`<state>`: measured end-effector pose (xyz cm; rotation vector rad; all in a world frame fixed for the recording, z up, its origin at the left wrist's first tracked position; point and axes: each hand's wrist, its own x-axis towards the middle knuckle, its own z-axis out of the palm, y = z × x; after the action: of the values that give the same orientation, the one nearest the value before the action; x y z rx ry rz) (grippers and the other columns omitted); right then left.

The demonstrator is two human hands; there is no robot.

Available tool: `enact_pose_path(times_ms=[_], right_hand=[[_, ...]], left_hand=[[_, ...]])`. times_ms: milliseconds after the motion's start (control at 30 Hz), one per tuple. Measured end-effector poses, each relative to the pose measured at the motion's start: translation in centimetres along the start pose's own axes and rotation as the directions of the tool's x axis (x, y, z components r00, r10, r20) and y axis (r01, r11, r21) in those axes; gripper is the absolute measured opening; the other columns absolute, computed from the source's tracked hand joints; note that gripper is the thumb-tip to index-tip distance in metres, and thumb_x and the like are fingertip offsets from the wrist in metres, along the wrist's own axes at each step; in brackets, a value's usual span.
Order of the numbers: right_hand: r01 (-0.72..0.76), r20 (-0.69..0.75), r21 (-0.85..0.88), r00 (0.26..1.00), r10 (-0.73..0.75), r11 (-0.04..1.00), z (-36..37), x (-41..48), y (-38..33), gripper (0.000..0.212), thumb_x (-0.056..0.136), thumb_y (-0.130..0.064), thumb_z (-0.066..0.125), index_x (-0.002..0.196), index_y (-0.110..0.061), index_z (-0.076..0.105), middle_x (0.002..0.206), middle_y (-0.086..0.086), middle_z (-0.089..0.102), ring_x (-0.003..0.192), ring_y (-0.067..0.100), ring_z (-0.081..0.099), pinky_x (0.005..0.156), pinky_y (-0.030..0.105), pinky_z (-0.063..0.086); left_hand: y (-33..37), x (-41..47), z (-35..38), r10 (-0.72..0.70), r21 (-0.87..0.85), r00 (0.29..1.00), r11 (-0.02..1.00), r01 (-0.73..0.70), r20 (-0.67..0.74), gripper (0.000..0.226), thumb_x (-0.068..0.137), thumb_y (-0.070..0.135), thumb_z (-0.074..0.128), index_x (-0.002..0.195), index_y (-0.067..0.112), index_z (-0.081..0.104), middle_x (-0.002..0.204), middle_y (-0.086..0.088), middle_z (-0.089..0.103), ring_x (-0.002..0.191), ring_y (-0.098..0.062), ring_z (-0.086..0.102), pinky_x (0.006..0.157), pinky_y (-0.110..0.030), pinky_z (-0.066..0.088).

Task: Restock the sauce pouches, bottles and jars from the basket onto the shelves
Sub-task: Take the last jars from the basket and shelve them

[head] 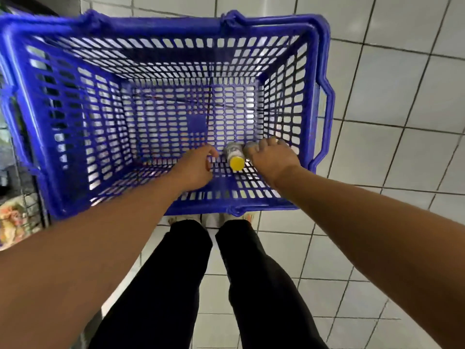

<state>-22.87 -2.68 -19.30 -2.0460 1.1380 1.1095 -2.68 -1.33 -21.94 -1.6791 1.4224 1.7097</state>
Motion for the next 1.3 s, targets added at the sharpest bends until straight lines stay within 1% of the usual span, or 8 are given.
enact_pose_path(times_ms=[133,400,633,800,867,1000,1167,1300], right_hand=[[-0.001,-0.011,0.035,1.0,0.001,0.999,1.3,2.1,-0.6,0.064,0.094,-0.003,0.058,0.15,-0.001,0.027,0.147,0.024,0.041,0.134,0.041,0.041,0.106,0.049,0.044],[0.023,-0.197,0.506,0.976,0.09,0.862,2.7,3.5,-0.2,0.058,0.084,0.006,0.066,0.135,-0.012,0.045,0.128,0.014,0.055,0.116,0.035,0.055,0.09,0.041,0.05],[0.121,-0.231,0.927,0.931,0.284,0.355,0.7,4.2,0.4,0.055,0.078,-0.014,0.081,0.12,-0.008,0.046,0.107,0.011,0.065,0.094,0.027,0.063,0.08,0.04,0.053],[0.127,-0.113,0.991,0.952,0.286,-0.031,-1.1,2.1,-0.1,0.055,0.083,-0.002,0.076,0.127,-0.004,0.042,0.113,0.015,0.062,0.094,0.017,0.061,0.079,0.029,0.057],[0.14,-0.081,0.976,0.944,0.321,-0.166,-2.0,0.7,-0.9,0.051,0.086,-0.006,0.076,0.128,-0.002,0.049,0.108,0.011,0.065,0.093,0.016,0.064,0.076,0.024,0.058],[0.22,-0.075,0.883,0.938,0.339,-0.414,-4.4,-3.0,-2.9,0.026,0.094,-0.02,0.067,0.114,-0.003,0.066,0.113,0.023,0.07,0.098,0.026,0.069,0.093,0.049,0.057],[0.235,0.01,0.781,0.922,0.387,-0.579,-8.4,-8.6,-4.7,0.041,0.101,-0.035,0.055,0.123,0.0,0.062,0.119,0.024,0.068,0.112,0.039,0.066,0.097,0.062,0.051],[0.255,0.011,0.793,0.902,0.431,-0.553,-12.6,-14.9,-5.3,0.037,0.104,-0.04,0.048,0.12,-0.009,0.062,0.116,0.018,0.071,0.109,0.035,0.069,0.096,0.059,0.053]], left_hand=[[-0.1,3.2,2.6,0.064,0.087,0.997,0.994,-0.062,-0.029,0.071,0.081,-0.003,0.069,0.14,0.026,0.042,0.136,-0.011,0.049,0.118,-0.03,0.053,0.092,-0.045,0.05],[0.1,6.5,4.1,0.182,-0.017,0.98,0.983,-0.184,-0.086,0.066,0.079,0.018,0.081,0.137,0.02,0.05,0.13,-0.014,0.051,0.118,-0.03,0.046,0.097,-0.035,0.041],[-0.3,5.9,1.2,0.259,-0.225,0.963,0.936,-0.271,-0.081,0.045,0.081,0.014,0.08,0.121,0.008,0.061,0.121,-0.009,0.066,0.114,-0.026,0.059,0.102,-0.046,0.046],[-0.6,3.2,-1.3,0.19,-0.438,0.977,0.873,-0.213,-0.096,0.05,0.091,0.024,0.07,0.137,0.02,0.05,0.126,0.01,0.06,0.107,0.002,0.058,0.09,-0.021,0.048],[-0.1,1.6,-2.0,0.176,-0.519,0.977,0.828,-0.213,-0.12,0.043,0.093,0.029,0.066,0.134,0.021,0.053,0.125,0.007,0.063,0.109,-0.002,0.061,0.091,-0.028,0.051],[2.3,-2.3,-3.4,0.136,-0.616,0.977,0.76,-0.208,-0.161,0.042,0.077,0.058,0.063,0.113,0.035,0.06,0.106,0.016,0.072,0.099,-0.004,0.068,0.078,-0.025,0.055],[6.6,-8.6,-5.6,0.117,-0.709,0.982,0.68,-0.188,-0.148,0.041,0.075,0.071,0.053,0.096,0.038,0.064,0.084,0.027,0.073,0.077,0.006,0.07,0.054,-0.014,0.054],[10.3,-15.1,-7.4,0.143,-0.715,0.984,0.677,-0.173,-0.103,0.065,0.076,0.081,0.053,0.118,0.033,0.065,0.105,0.012,0.076,0.097,-0.009,0.073,0.073,-0.03,0.061]])
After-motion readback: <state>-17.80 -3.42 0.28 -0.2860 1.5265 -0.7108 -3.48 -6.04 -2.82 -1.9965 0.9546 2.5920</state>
